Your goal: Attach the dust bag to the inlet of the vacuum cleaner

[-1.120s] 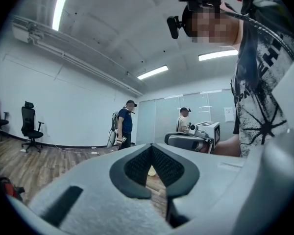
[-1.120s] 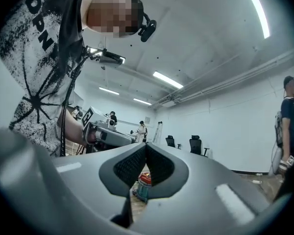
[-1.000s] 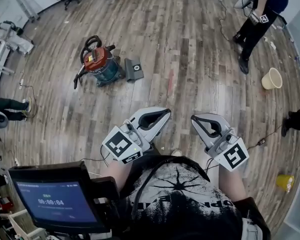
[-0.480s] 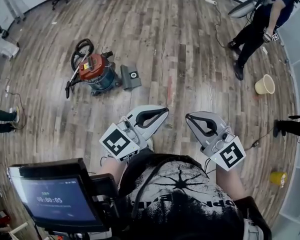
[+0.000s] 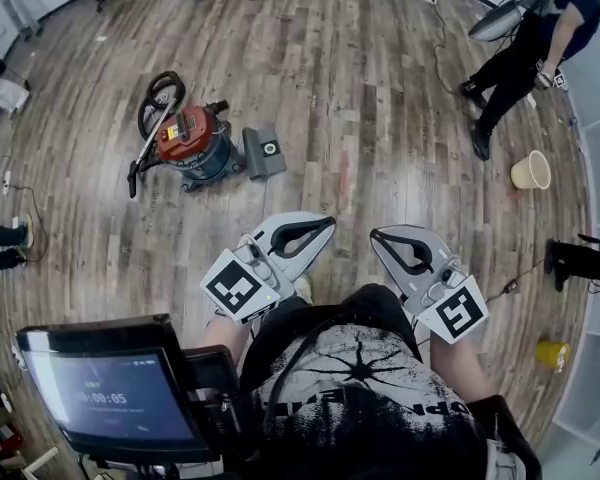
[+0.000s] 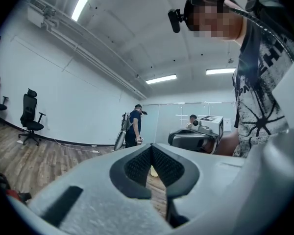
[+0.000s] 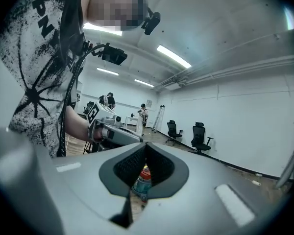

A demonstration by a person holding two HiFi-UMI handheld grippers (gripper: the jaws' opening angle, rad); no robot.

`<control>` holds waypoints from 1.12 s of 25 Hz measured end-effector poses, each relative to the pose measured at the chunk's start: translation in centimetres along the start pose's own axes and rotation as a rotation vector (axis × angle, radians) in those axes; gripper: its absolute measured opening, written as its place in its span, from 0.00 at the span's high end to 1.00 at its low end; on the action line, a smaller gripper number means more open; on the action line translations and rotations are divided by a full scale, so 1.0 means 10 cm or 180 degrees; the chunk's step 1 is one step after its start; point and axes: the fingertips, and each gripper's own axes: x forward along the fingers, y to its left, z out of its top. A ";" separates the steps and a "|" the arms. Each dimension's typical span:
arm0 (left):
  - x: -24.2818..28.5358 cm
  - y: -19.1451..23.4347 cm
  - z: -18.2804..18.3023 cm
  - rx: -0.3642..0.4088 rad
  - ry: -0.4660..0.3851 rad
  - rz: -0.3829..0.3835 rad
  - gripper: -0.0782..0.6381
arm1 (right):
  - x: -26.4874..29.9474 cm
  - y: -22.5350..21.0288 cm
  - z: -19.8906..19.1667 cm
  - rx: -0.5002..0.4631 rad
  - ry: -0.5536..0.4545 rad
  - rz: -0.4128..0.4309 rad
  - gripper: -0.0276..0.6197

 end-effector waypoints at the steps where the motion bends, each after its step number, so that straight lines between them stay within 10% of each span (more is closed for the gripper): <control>1: 0.03 0.02 -0.01 0.0007 0.0015 -0.0007 0.89 | 0.02 -0.03 -0.01 0.0028 -0.0004 0.0008 0.95; 8: 0.48 0.27 0.06 0.0130 -0.0099 -0.0015 0.89 | 0.03 -0.51 -0.24 0.0217 -0.0041 0.0033 0.95; 28: 2.55 1.24 0.24 0.0369 0.0013 0.0922 0.89 | -0.06 -2.89 -0.56 0.0287 -0.0545 0.0913 0.95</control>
